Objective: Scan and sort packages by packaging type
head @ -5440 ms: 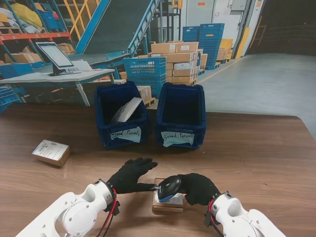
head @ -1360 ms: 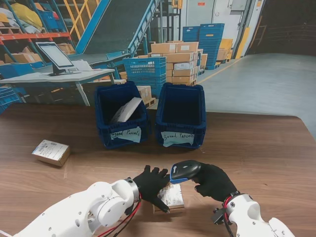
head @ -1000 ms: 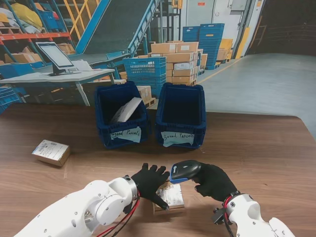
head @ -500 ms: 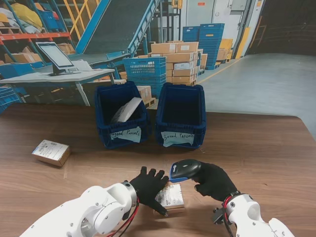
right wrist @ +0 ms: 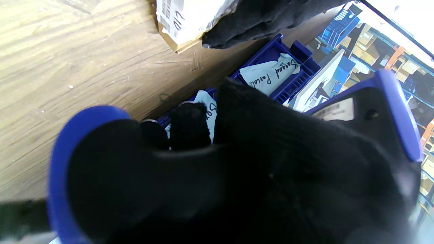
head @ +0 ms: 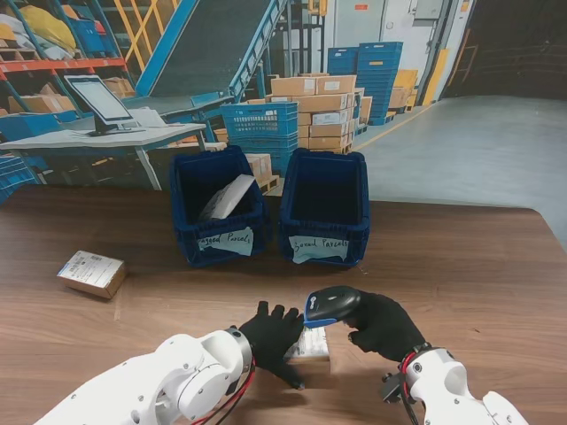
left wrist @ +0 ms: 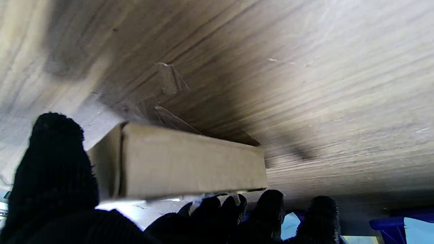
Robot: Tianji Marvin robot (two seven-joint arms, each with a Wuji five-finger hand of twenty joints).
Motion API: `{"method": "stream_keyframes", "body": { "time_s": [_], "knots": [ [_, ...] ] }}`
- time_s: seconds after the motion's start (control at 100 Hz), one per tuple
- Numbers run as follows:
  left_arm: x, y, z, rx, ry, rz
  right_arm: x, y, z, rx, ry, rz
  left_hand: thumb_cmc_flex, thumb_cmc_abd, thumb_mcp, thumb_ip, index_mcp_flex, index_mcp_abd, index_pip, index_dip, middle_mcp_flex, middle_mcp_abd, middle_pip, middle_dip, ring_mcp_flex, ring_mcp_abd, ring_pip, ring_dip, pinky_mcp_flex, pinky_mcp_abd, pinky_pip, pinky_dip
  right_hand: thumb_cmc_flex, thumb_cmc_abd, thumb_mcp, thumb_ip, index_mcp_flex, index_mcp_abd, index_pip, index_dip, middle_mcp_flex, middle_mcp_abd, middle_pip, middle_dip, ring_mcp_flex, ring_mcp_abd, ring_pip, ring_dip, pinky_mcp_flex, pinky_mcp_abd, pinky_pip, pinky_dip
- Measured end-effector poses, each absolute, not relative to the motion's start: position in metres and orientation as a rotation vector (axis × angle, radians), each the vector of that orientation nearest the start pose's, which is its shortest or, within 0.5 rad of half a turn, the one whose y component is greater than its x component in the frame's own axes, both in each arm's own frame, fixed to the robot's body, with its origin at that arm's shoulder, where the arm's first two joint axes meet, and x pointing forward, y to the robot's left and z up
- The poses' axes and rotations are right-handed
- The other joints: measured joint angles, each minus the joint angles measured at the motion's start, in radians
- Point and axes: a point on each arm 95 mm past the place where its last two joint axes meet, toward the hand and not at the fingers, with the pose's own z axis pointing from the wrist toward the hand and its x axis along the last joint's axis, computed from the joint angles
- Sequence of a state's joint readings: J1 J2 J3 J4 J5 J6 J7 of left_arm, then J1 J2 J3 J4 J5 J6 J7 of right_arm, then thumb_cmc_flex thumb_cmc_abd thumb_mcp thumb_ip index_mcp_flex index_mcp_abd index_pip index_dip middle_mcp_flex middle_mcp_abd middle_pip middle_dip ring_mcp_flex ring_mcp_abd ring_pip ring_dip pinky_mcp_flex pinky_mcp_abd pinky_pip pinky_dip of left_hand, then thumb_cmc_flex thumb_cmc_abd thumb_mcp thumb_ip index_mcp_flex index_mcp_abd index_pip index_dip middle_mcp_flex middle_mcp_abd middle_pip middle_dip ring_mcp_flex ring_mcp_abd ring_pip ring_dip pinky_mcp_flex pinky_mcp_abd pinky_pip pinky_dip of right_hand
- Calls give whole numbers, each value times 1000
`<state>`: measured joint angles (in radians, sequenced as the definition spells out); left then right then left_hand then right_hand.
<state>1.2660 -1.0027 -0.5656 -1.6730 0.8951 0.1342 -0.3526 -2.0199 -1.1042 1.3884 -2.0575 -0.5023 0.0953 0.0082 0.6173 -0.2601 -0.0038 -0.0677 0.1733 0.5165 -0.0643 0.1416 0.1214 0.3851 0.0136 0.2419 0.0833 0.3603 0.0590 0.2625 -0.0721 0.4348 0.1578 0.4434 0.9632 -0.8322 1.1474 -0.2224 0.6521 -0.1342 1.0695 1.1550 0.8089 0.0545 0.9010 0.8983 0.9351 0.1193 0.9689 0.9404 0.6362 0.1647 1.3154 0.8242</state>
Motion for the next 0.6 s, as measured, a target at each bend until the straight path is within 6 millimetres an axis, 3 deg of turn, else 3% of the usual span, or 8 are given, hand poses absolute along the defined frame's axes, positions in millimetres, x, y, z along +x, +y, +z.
{"method": "stream_keyframes", "body": {
  "time_s": [0.11,0.15,0.19,0.3,0.42,0.54,0.6],
  "knots": [
    [347,-147,-363,-1031,2251,-1309,288,7,-291,-2255,-1430,-2244,15,-41,0,4,5,10,-2,3,7,12,0,1,13,1,3,0,13,0,2,0,0,0,0,0,0,0,0,0,0,0,0,0,0,0,0,0,0,0,0,0],
    [349,-147,-364,-1021,2240,-1328,288,7,-291,-2254,-1429,-2242,-41,-99,199,4,31,9,-1,7,49,13,3,16,40,2,4,0,20,1,4,-10,0,0,0,0,0,0,0,0,0,0,0,0,0,0,0,0,0,0,0,0],
    [351,-146,-366,-1013,2226,-1353,288,6,-292,-2254,-1428,-2239,-72,-147,331,4,54,8,-1,13,79,14,3,21,66,2,7,4,33,1,18,-10,0,0,0,0,0,0,0,0,0,0,0,0,0,0,0,0,0,0,0,0],
    [357,-144,-369,-1013,2154,-1425,288,6,-293,-2255,-1431,-2232,-81,-232,519,5,162,-12,-2,35,239,14,24,66,187,12,67,42,80,6,76,-11,0,0,0,0,0,0,0,0,0,0,0,0,0,0,0,0,0,0,0,0],
    [361,-141,-371,-1031,2057,-1499,289,6,-294,-2253,-1432,-2226,-81,-291,614,60,282,-55,43,101,376,3,46,131,352,13,128,100,138,11,163,-6,0,0,0,0,0,0,0,0,0,0,0,0,0,0,0,0,0,0,0,0],
    [361,-139,-373,-1015,1958,-1569,290,7,-295,-2248,-1435,-2222,-48,-291,678,113,372,-113,194,222,460,-36,238,206,506,17,184,175,203,12,298,17,0,0,0,0,0,0,0,0,0,0,0,0,0,0,0,0,0,0,0,0],
    [362,-139,-373,-1030,1927,-1591,291,7,-295,-2246,-1435,-2221,9,-306,699,123,373,-126,302,282,483,-45,314,209,554,18,207,215,227,13,370,28,0,0,0,0,0,0,0,0,0,0,0,0,0,0,0,0,0,0,0,0]
  ]
}}
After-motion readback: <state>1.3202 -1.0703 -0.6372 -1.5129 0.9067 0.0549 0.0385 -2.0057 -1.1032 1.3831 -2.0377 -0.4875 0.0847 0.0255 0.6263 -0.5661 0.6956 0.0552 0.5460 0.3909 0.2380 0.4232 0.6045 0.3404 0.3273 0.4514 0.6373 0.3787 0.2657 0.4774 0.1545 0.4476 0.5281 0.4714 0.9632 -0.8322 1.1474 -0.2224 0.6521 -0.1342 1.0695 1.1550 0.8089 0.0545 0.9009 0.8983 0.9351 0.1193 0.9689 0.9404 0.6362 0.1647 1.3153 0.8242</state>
